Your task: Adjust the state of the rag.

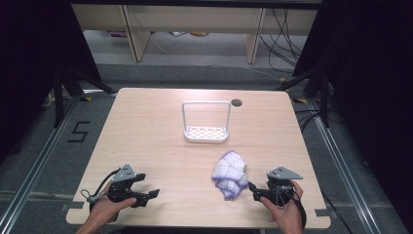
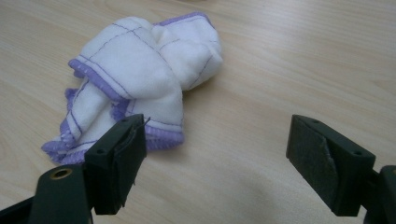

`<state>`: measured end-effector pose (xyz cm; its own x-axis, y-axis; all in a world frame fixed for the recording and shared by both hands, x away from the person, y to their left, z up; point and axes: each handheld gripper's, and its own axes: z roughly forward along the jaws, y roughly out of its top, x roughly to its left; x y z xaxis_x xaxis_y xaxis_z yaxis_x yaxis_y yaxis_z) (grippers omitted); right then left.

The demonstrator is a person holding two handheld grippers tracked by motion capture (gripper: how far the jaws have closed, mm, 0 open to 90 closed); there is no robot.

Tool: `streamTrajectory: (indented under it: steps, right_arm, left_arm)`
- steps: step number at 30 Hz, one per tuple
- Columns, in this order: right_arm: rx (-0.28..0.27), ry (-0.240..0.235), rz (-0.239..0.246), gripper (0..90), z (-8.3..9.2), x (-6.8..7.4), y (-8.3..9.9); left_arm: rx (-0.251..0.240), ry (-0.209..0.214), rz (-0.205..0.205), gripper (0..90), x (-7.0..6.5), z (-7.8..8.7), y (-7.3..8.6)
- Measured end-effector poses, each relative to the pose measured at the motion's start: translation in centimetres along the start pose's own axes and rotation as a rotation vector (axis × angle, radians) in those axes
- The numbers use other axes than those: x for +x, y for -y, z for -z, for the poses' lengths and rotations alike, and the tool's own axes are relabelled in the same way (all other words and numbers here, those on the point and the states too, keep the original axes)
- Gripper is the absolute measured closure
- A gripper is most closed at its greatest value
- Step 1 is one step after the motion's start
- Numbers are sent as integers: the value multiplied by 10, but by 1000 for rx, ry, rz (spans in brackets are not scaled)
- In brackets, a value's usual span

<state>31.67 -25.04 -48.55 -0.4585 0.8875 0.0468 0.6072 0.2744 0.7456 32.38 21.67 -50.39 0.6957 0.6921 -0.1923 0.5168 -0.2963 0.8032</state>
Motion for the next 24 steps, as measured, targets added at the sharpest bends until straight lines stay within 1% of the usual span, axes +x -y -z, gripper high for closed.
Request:
streamTrajectory:
  steps: [1, 2, 3, 4, 5, 6, 8, 9, 11, 13, 15, 16, 17, 18, 19, 20, 21, 22, 24]
  right_arm:
    - [0, 0, -2, 212, 0, 0, 0]
    - [-11, 0, 18, 215, 0, -1, 0]
    - [-11, 0, 18, 215, 0, -1, 0]
    - [-6, -19, 10, 224, 1, 1, -2]
    - [-6, -19, 10, 224, 1, 1, -2]
    - [-14, -4, 17, 231, 1, 2, -2]
    - [-12, -10, 12, 246, 1, 4, -2]
    - [-18, -9, 22, 251, 1, 4, -3]
    - [-20, -8, 24, 252, 1, 5, -4]
    - [-29, -27, 19, 272, 2, 8, -6]
    - [-40, -38, 44, 287, 1, 9, -9]
    - [-34, -45, 20, 299, 2, 13, -10]
    - [-41, -50, 46, 306, 1, 12, -11]
    - [-23, -48, 16, 317, 2, 17, -12]
    - [-36, -54, 51, 329, 0, 16, -14]
    - [-36, -54, 51, 329, 0, 16, -14]
    - [-35, -68, 61, 347, -1, 19, -18]
    - [-39, -71, 74, 353, -2, 21, -20]
    - [-30, -88, 92, 386, -3, 25, -24]
  left_arm:
    - [-1, -2, 2, 153, 0, 0, 0]
    - [-1, -1, 0, 153, 0, 0, 0]
    - [-1, -1, 0, 153, 0, 0, 0]
    - [-1, -3, 3, 153, 0, 0, 0]
    - [-1, -3, 3, 153, 0, 0, 0]
    - [-3, -3, 4, 153, 0, 0, 0]
    - [-2, -3, 3, 153, 0, 0, 0]
    - [-2, -3, 3, 153, 0, 0, 0]
    - [-2, -4, 4, 153, 0, 0, 0]
    - [-1, -5, 0, 153, 0, 0, 0]
    - [0, -7, 0, 153, 0, 0, 0]
    - [0, -6, 2, 153, -1, 0, -1]
    - [2, -6, -1, 153, -1, 0, -1]
    - [6, -5, -5, 153, -1, 0, -1]
    - [6, -5, -5, 153, -1, 0, -1]
    - [8, -4, -7, 153, -1, 0, -1]
    - [11, -9, -3, 153, -2, 0, -1]
    - [11, -9, -3, 153, -2, 0, -1]
    - [11, -9, -7, 153, -1, 0, -1]
